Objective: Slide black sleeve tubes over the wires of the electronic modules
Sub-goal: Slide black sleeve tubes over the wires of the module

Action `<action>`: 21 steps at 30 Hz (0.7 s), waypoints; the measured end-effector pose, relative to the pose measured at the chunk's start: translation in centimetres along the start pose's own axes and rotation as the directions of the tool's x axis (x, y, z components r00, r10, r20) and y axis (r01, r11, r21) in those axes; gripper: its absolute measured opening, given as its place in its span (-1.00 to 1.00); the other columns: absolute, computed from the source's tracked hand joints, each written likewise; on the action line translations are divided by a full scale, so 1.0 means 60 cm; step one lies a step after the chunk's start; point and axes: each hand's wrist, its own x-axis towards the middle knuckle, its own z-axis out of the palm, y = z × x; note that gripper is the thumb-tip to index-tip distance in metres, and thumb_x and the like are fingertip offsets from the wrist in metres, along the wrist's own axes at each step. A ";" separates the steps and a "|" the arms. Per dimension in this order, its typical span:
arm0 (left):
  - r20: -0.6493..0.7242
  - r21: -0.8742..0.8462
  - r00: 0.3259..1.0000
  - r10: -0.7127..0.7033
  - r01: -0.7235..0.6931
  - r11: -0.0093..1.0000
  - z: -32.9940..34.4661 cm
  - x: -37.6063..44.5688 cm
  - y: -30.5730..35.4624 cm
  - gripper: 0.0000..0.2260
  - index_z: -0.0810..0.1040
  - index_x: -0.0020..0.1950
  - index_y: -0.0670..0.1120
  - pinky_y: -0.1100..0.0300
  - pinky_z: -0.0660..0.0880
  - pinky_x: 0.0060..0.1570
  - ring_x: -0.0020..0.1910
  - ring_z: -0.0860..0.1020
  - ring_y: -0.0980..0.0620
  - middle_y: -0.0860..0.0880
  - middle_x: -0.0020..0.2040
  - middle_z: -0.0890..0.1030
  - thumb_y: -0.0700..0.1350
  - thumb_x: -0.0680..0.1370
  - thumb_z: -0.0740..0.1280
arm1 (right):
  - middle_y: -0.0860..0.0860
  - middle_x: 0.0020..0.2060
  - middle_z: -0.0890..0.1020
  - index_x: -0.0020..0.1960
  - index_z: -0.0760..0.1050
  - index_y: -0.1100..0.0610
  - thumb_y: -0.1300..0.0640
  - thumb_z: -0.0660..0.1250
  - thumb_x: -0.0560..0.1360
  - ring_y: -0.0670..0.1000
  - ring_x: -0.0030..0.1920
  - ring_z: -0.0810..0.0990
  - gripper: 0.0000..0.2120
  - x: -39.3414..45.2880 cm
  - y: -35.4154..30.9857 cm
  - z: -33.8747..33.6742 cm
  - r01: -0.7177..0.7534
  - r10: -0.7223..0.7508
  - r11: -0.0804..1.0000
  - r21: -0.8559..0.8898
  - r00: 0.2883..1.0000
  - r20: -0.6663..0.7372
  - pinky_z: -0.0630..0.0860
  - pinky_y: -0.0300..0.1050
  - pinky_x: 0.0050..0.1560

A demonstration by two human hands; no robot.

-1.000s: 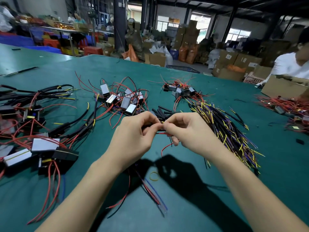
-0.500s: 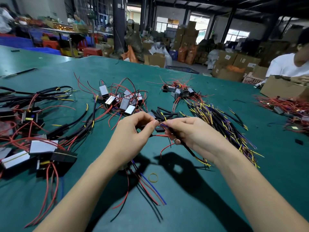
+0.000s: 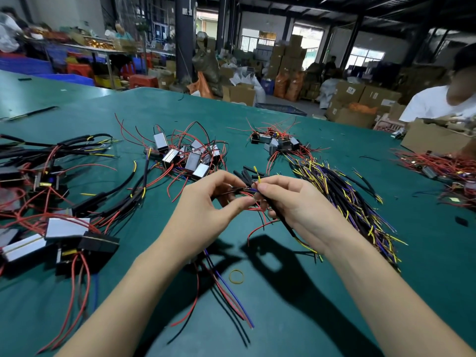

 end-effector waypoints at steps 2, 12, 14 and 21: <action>0.006 -0.002 1.000 0.007 -0.007 1.000 0.001 0.001 0.000 -0.96 0.61 -0.12 -0.04 0.50 0.34 -0.31 -0.34 0.52 0.21 0.05 -0.28 0.64 -0.15 0.46 0.44 | -0.02 -0.30 0.65 -0.17 0.58 0.05 0.20 0.33 0.52 -0.09 -0.33 0.52 -0.87 -0.002 0.000 -0.001 0.034 -0.034 0.999 -0.016 0.999 0.016 0.35 -0.19 -0.22; -0.095 -0.087 0.995 -0.022 0.013 0.996 0.001 0.002 0.010 -0.95 0.63 -0.19 -0.07 0.36 0.48 -0.15 -0.23 0.62 0.16 0.05 -0.24 0.68 -0.20 0.47 0.44 | 0.02 -0.30 0.60 -0.12 0.59 0.19 0.32 0.34 0.50 -0.11 -0.29 0.50 -0.92 -0.014 -0.014 0.010 0.226 -0.214 0.955 -0.190 0.973 0.081 0.44 -0.36 -0.19; -0.130 -0.066 0.991 -0.030 0.022 0.998 0.000 0.001 0.013 -0.95 0.64 -0.20 -0.08 0.40 0.46 -0.18 -0.26 0.60 0.19 0.07 -0.27 0.67 -0.18 0.47 0.43 | 0.03 -0.30 0.60 -0.13 0.59 0.20 0.33 0.34 0.50 -0.09 -0.26 0.51 -0.92 -0.015 -0.017 0.016 0.271 -0.263 0.938 -0.215 0.962 0.067 0.46 -0.25 -0.13; -0.115 -0.166 0.973 -0.199 0.179 0.970 -0.001 0.004 0.019 -0.84 0.62 -0.30 -0.02 0.40 0.41 -0.28 -0.39 0.49 0.27 0.16 -0.42 0.58 -0.13 0.49 0.39 | -0.03 -0.36 0.61 -0.17 0.60 0.15 0.31 0.36 0.48 -0.02 -0.34 0.53 -0.89 -0.023 -0.023 0.023 0.410 -0.430 0.800 -0.438 0.901 0.058 0.49 -0.13 -0.21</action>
